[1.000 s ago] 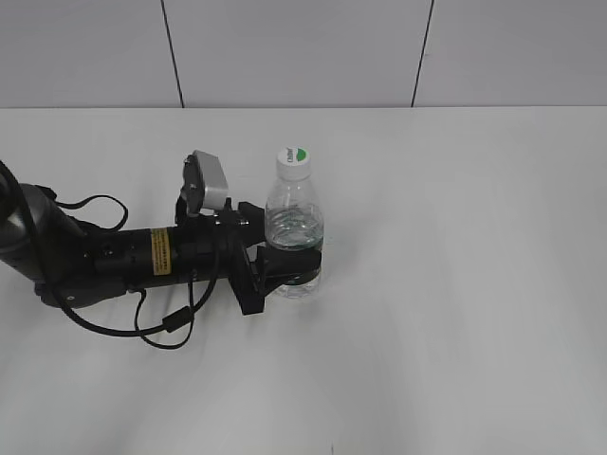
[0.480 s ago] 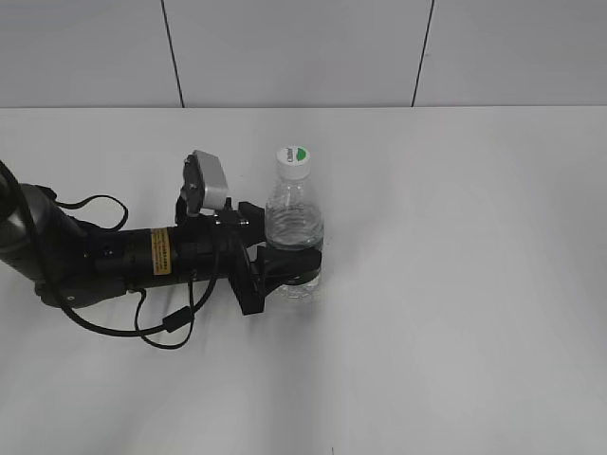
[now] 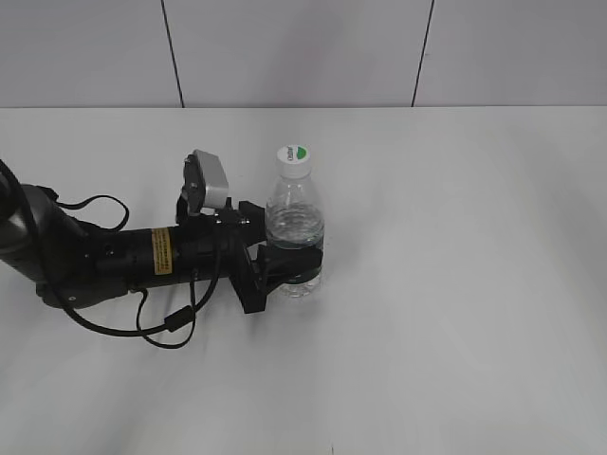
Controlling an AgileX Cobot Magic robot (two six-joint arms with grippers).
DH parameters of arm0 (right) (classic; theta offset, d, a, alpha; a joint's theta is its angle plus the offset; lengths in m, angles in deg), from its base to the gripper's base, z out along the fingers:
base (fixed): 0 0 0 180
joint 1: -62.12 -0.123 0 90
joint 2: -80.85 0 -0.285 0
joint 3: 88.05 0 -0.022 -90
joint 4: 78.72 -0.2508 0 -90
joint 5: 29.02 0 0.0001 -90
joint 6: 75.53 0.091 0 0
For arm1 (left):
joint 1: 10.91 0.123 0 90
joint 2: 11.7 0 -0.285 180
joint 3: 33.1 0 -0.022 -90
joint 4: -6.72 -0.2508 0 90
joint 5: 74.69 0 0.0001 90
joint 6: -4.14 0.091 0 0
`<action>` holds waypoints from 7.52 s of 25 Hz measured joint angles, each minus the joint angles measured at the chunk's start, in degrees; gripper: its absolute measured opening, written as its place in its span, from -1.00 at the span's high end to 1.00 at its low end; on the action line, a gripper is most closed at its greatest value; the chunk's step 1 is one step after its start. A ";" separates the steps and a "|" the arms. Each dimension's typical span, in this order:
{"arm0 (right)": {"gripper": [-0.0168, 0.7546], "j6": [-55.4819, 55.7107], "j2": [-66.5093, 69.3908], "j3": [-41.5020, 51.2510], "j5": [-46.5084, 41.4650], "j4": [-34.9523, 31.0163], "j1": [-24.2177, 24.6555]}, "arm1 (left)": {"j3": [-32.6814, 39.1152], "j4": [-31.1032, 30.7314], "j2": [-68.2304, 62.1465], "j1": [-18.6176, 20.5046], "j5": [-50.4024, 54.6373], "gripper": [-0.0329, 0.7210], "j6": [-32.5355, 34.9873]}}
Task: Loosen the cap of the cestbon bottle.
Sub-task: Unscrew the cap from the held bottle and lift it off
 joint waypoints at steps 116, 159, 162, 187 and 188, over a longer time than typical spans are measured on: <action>0.17 18.13 34.65 -19.49 -12.28 0.68 -33.76 | 0.00 4.47 -1.86 -1.61 -2.20 -0.18 6.63; 0.19 -67.66 34.59 -19.49 -12.23 -0.12 -33.76 | 0.00 4.46 -1.86 -1.61 -2.20 -0.18 7.37; 0.19 -71.85 34.59 -19.49 -12.23 -0.05 -33.76 | 0.00 4.46 -1.86 -1.61 -2.15 -0.18 7.37; -0.52 -53.10 33.78 -19.49 -12.27 -2.69 -34.33 | -0.13 4.45 -1.86 -1.67 -2.04 -0.18 7.25; -0.53 -50.38 33.25 -19.49 -12.27 -2.83 -34.51 | -0.13 4.45 -1.86 -1.67 -2.04 -0.18 7.25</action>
